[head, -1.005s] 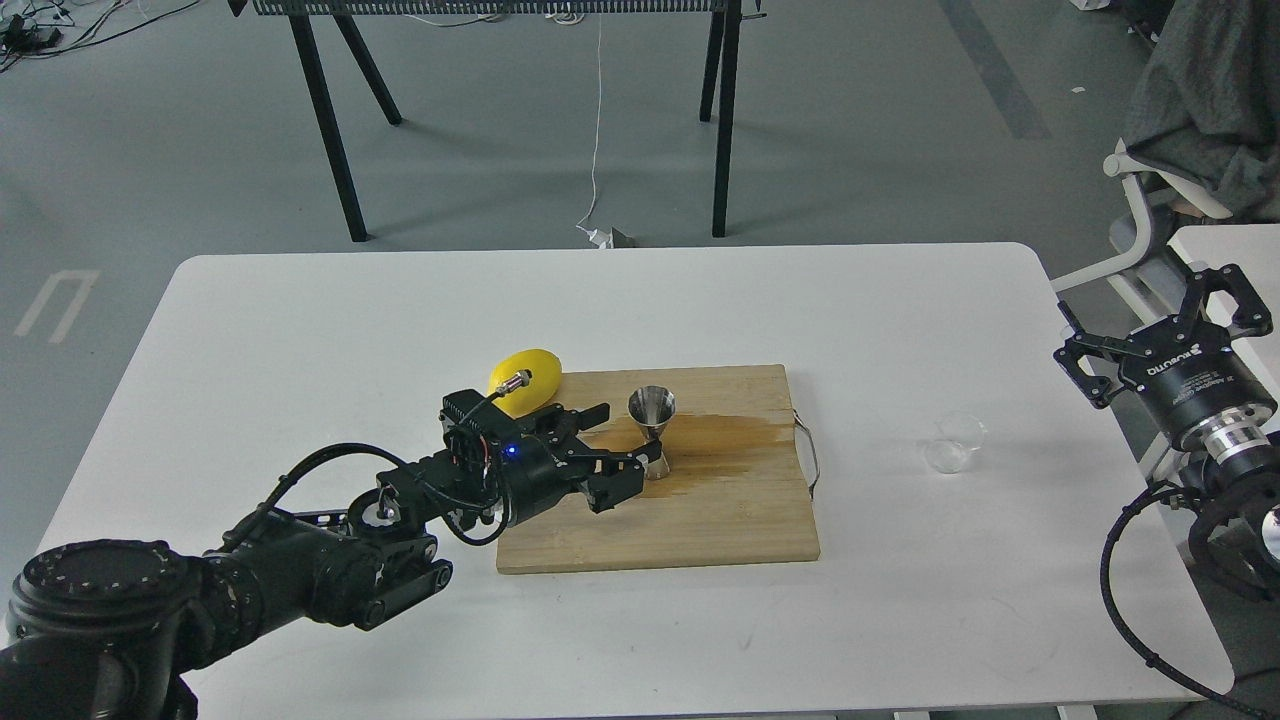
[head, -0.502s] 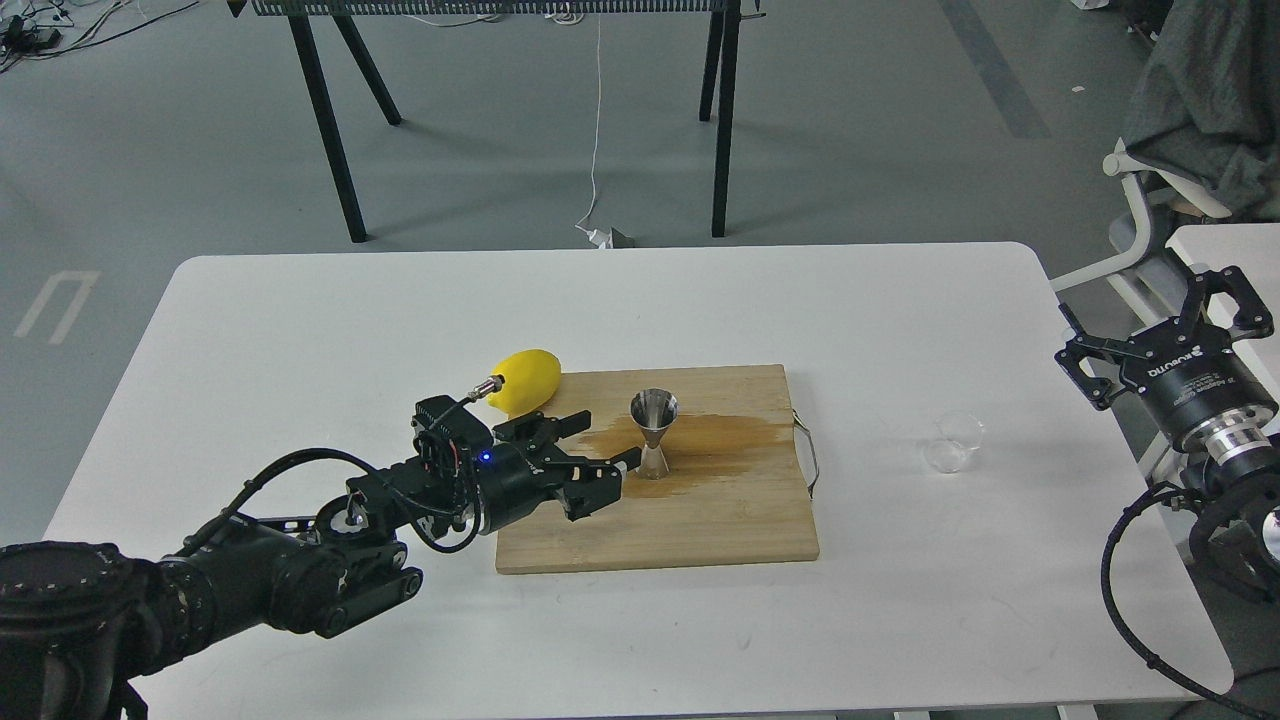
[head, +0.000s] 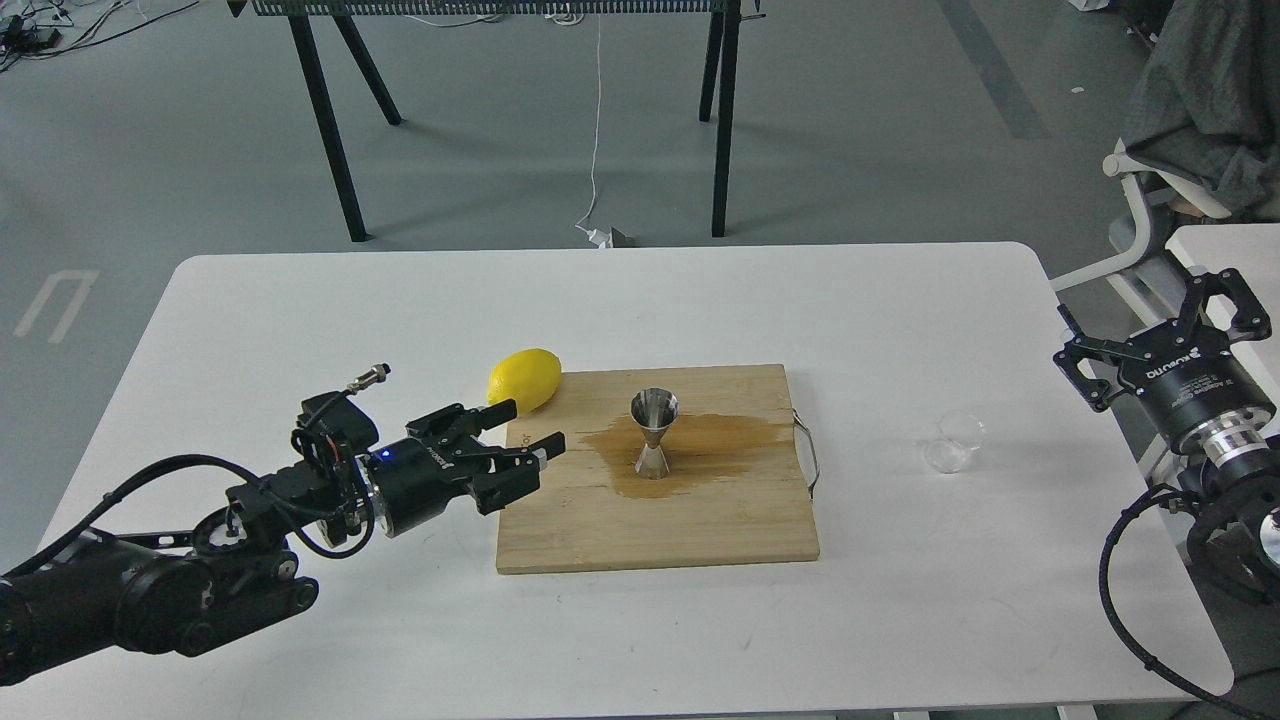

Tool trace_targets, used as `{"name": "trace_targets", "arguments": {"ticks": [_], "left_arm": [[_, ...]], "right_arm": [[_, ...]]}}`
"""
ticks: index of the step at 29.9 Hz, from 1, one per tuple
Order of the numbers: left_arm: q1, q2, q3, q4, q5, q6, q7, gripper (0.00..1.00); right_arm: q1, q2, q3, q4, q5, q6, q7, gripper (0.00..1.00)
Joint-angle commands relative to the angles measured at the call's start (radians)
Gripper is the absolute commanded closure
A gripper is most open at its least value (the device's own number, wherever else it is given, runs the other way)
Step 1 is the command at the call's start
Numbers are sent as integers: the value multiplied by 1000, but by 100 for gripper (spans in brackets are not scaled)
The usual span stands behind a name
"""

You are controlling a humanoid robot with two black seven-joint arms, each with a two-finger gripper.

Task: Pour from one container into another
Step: 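Withdraw the left gripper up and away from the jigger, then lower the right gripper toward the small clear glass cup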

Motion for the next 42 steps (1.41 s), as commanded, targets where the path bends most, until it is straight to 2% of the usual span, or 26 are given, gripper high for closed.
{"name": "trace_targets", "arguments": {"ticks": [1, 5, 11, 18, 20, 27, 34, 42], "left_arm": [[38, 64, -106, -70, -22, -25, 0, 10], [58, 95, -204, -119, -123, -130, 0, 10], [60, 108, -347, -136, -274, -379, 0, 10], [68, 108, -549, -130, -464, -840, 0, 8], [69, 108, -597, -121, -531, -943, 0, 7], [69, 90, -720, -24, -746, -943, 0, 6], [71, 87, -726, -9, -993, -943, 0, 5], [75, 64, -724, -9, -1010, -943, 0, 5]], "right_arm": [[0, 0, 0, 3, 2, 0, -2, 1], [0, 0, 3, 18, 4, 0, -3, 1], [-3, -6, 12, 41, 11, 0, -9, 1], [-60, -11, 14, 124, 195, 0, -23, 1], [-80, -11, 14, 161, 247, 0, -23, 1], [-201, -11, 23, 331, 370, 0, -19, 1], [-322, -11, 54, 413, 372, 0, -17, 1], [-348, -5, 39, 422, 363, -208, -19, 2]]}}
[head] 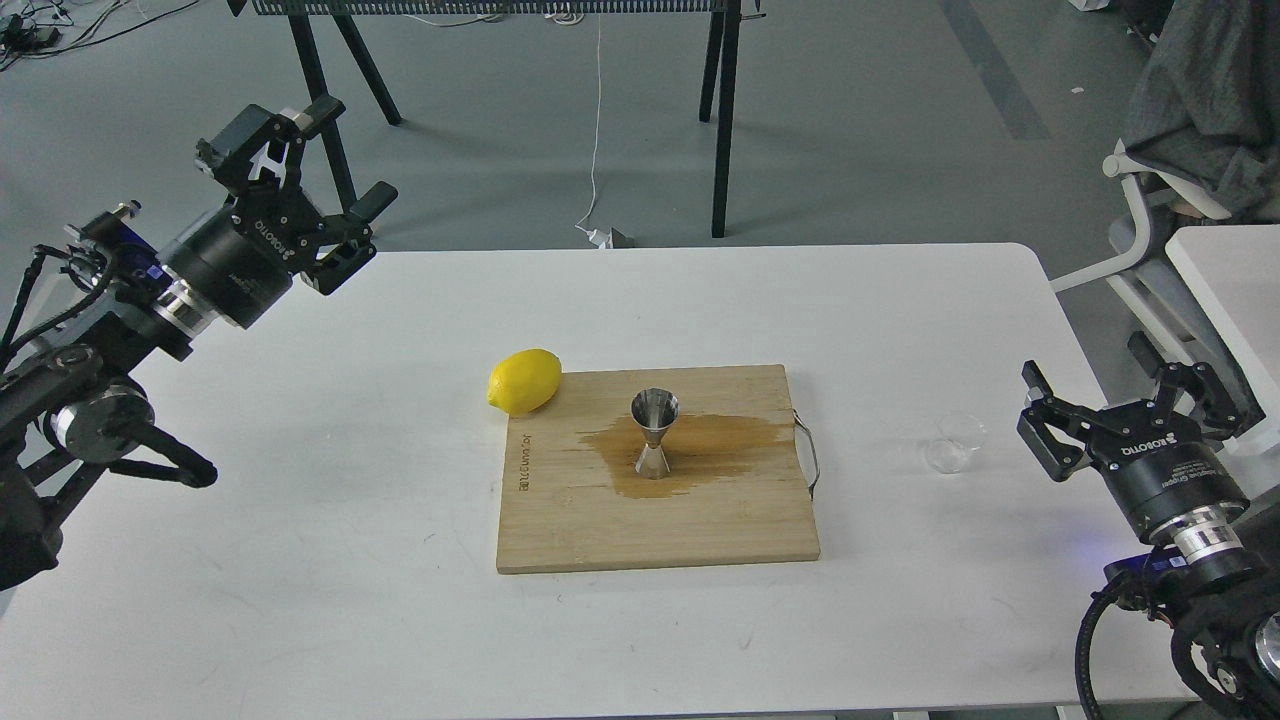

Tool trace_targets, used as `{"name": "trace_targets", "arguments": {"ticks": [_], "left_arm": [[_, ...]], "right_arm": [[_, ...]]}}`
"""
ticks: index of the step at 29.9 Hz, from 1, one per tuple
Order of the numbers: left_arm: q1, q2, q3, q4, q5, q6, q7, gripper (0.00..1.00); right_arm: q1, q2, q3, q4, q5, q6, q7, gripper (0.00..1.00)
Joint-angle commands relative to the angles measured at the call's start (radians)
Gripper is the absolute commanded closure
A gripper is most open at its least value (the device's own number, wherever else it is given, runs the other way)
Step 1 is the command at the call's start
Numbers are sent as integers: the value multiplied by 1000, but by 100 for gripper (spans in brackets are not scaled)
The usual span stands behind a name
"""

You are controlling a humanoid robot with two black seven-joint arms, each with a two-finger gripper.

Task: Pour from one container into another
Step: 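Lower the right gripper toward the small clear glass cup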

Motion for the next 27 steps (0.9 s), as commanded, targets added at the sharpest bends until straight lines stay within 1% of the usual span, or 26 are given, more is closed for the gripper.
{"name": "trace_targets", "arguments": {"ticks": [1, 6, 8, 13, 18, 23, 27], "left_arm": [[5, -5, 2, 0, -1, 0, 0, 5], [5, -19, 2, 0, 1, 0, 0, 5], [5, -25, 2, 1, 1, 0, 0, 5], [14, -25, 5, 2, 2, 0, 0, 5], [17, -22, 5, 8, 4, 0, 0, 5], [19, -22, 5, 8, 4, 0, 0, 5], [20, -22, 5, 8, 4, 0, 0, 5]], "right_arm": [[-1, 10, -11, -5, -8, -77, -1, 2], [6, 16, -39, -12, -15, -160, -1, 2], [13, 29, -60, -28, -20, -178, 2, 2], [13, 50, -71, -49, -31, -197, 2, 2], [19, 84, -71, -107, -41, -223, -1, 2], [51, 102, -80, -141, -58, -226, -3, 2], [95, 116, -114, -178, -63, -247, -3, 2]]}}
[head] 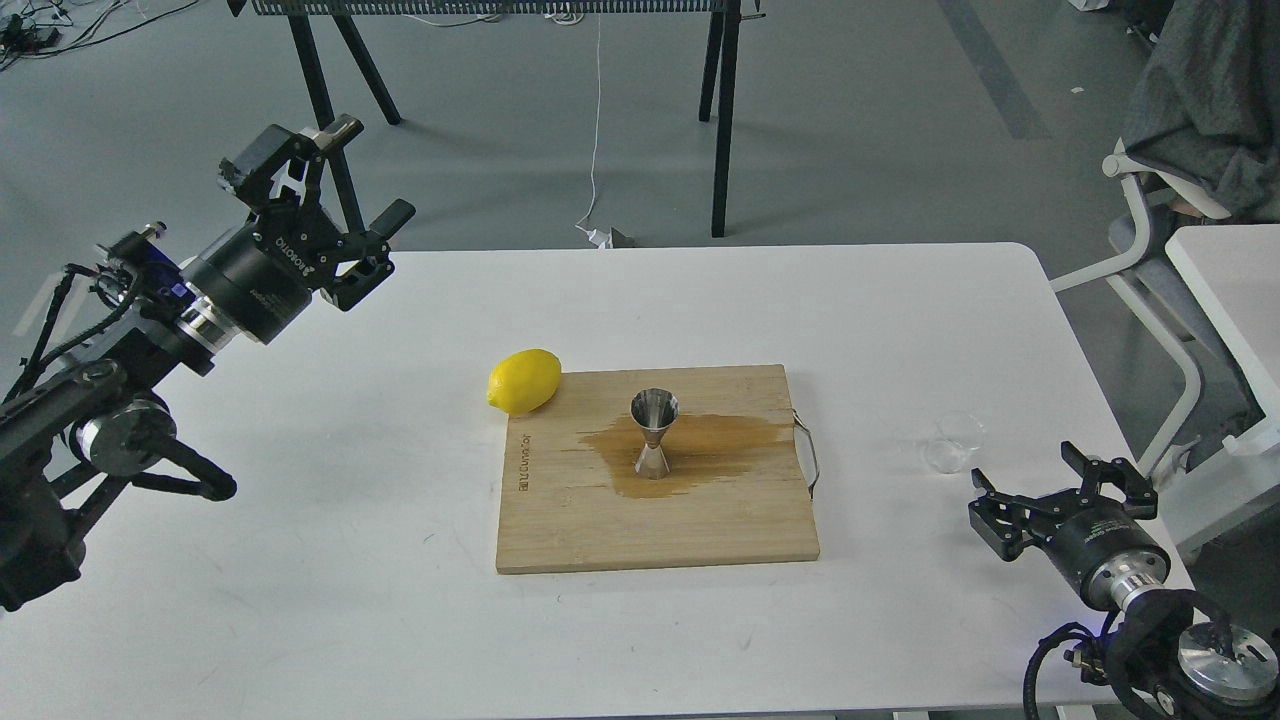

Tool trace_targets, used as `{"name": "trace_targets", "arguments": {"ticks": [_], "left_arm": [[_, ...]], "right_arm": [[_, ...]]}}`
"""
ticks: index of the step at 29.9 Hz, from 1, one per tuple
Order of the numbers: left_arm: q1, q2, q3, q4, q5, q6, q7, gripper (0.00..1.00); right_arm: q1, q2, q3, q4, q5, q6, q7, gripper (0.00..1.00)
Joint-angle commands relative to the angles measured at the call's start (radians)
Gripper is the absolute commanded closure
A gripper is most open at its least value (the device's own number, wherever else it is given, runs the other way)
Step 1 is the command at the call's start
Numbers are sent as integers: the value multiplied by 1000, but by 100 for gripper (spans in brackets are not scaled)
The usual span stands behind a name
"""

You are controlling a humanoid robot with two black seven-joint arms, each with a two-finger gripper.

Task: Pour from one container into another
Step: 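Lower the right gripper toward the small clear glass cup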

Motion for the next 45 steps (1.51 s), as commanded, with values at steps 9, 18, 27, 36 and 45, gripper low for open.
{"name": "trace_targets", "arguments": {"ticks": [9, 18, 27, 36, 45], "left_arm": [[15, 5, 0, 0, 0, 0, 0, 5], [15, 3, -2, 0, 0, 0, 0, 5], [23, 5, -2, 6, 0, 0, 0, 5], [32, 3, -3, 6, 0, 0, 0, 5], [43, 3, -3, 17, 0, 0, 0, 4]], "right_arm": [[77, 49, -50, -82, -4, -33, 0, 2], [105, 72, -63, -117, -10, -39, 2, 2], [128, 89, -63, -152, -17, -39, 2, 2], [160, 111, -63, -208, -17, -37, 3, 2], [174, 129, -63, -229, -17, -36, 8, 2]]}}
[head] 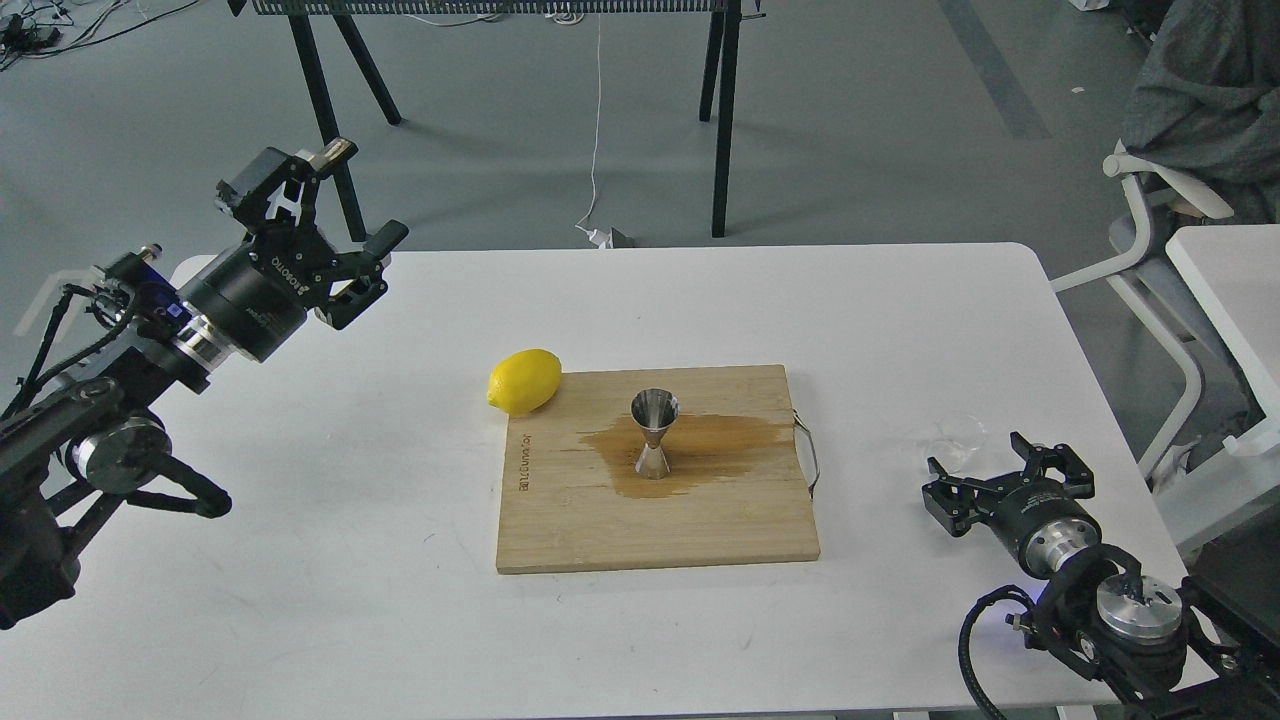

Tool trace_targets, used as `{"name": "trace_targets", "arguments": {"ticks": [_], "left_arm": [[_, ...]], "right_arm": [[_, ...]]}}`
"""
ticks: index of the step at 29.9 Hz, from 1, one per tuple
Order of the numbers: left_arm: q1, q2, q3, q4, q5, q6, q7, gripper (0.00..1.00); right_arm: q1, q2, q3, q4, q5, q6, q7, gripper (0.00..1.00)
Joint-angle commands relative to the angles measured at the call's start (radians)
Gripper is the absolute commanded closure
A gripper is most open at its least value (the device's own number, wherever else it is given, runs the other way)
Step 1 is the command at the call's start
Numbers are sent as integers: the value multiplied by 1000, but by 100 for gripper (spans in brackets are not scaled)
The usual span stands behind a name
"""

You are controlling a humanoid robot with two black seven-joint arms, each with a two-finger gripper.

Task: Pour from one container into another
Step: 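Lower the right gripper toward the small clear glass cup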

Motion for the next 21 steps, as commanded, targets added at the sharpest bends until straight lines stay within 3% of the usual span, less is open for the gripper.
{"name": "trace_targets", "arguments": {"ticks": [1, 21], "left_arm": [[5, 0, 0, 3, 0, 0, 0, 4], [7, -3, 0, 14, 0, 0, 0, 3]], "right_arm": [[1, 1, 0, -3, 0, -1, 3, 3], [27, 25, 2, -11, -3, 1, 15, 17]]}}
